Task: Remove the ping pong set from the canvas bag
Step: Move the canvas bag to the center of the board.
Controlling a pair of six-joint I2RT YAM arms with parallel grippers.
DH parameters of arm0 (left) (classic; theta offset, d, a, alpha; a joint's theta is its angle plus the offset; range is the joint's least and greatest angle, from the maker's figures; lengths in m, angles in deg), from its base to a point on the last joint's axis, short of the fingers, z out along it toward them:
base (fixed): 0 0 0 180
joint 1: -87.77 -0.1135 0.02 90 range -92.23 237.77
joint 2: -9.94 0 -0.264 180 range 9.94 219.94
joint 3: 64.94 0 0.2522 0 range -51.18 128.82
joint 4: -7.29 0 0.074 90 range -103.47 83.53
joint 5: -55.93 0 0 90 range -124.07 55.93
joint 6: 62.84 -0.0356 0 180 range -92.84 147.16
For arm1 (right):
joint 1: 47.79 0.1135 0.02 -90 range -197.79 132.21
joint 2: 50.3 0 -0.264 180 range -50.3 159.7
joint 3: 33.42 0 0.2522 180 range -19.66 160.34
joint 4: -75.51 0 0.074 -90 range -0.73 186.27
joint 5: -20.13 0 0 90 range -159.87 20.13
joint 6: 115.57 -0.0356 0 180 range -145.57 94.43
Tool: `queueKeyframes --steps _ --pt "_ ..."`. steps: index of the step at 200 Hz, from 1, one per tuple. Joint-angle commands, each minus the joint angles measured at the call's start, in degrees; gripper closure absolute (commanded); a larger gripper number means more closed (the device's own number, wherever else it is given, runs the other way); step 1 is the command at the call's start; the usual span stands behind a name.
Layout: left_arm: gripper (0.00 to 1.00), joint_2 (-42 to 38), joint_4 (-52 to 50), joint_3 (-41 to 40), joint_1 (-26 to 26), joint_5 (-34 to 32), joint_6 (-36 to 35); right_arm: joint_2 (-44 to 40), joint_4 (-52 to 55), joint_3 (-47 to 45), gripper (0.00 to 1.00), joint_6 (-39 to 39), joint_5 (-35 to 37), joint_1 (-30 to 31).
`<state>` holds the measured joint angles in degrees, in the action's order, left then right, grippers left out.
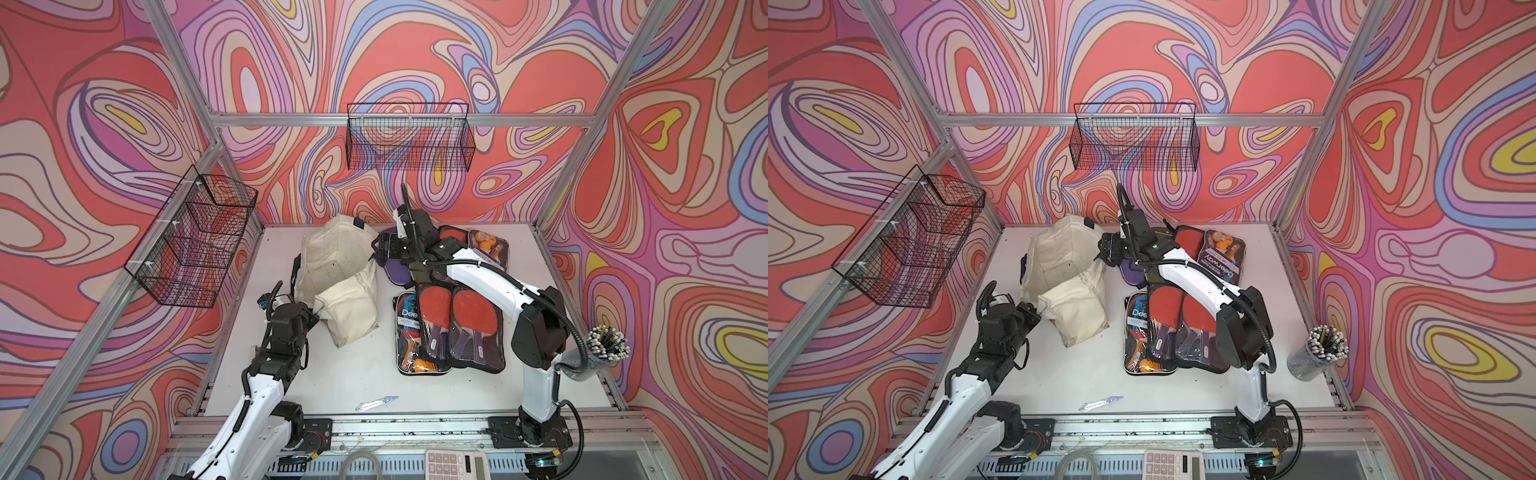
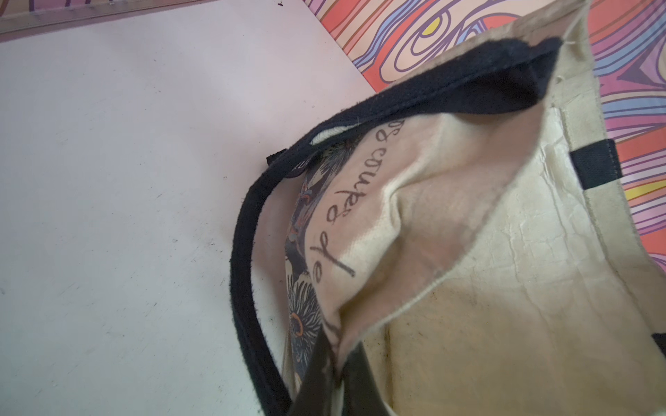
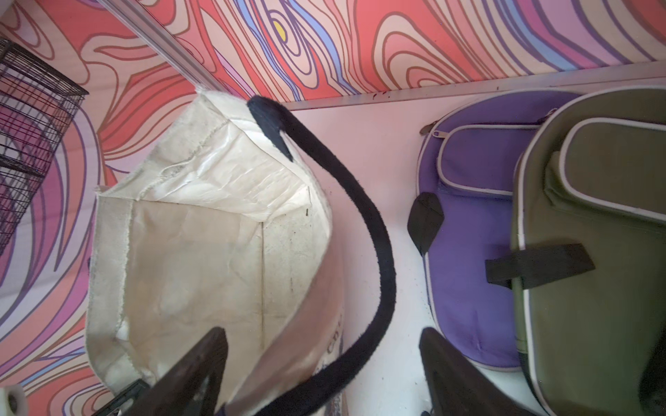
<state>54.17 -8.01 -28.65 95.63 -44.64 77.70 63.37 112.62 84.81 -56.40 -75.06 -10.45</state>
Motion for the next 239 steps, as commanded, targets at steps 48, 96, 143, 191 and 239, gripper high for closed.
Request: queueKeyframes --steps 48,96,143,191,239 --pt "1.00 -1.8 -3.1 1.3 -0.4 -1.7 -1.1 7.3 -0.4 4.8 0.56 -1.3 -1.9 2.0" --pt "1.00 -0.9 -2.8 3.0 -1.0 -2.8 -1.0 7.0 -0.8 5.0 1.00 -0.9 -0.4 2.7" --pt "1.00 6.3 2.7 8.1 -3.5 -1.4 -1.3 6.6 -0.5 8.9 1.00 1.0 -0.3 3.4" --pt "1.00 14.0 9.8 12.1 -5.1 -0.9 -1.7 8.8 -0.5 12.8 1.00 2.1 0.4 3.7" --pt "1.00 21.7 15.4 17.1 -6.4 1.5 -2.3 12.4 0.1 17.5 1.00 2.9 1.0 3.7"
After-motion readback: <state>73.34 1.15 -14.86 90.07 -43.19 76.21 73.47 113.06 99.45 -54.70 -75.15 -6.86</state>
